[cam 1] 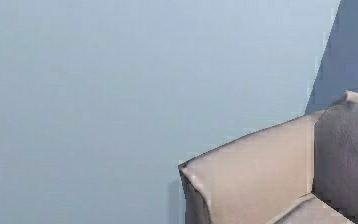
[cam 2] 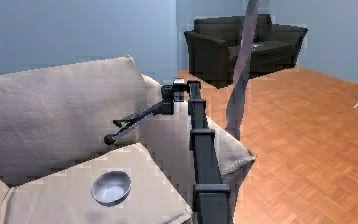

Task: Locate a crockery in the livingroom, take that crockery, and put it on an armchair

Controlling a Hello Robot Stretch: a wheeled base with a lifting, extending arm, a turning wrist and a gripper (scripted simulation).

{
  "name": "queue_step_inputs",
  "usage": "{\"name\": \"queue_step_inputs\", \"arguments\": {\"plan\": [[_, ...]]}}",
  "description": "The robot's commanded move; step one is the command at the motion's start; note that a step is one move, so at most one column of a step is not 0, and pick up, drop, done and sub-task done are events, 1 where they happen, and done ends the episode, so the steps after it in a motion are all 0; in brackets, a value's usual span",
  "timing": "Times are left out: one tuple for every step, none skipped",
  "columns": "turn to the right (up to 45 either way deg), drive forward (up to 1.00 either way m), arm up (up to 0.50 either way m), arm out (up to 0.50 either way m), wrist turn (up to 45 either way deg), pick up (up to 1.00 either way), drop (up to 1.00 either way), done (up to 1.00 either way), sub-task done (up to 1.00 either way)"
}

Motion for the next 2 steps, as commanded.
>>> {"name": "queue_step_inputs", "arguments": {"plan": [[0.0,0.00,0.00,-0.08,0.0,0.00,0.00,0.00,0.00],[0.0,0.00,0.00,0.00,0.0,0.00,0.00,1.00,0.00]]}}
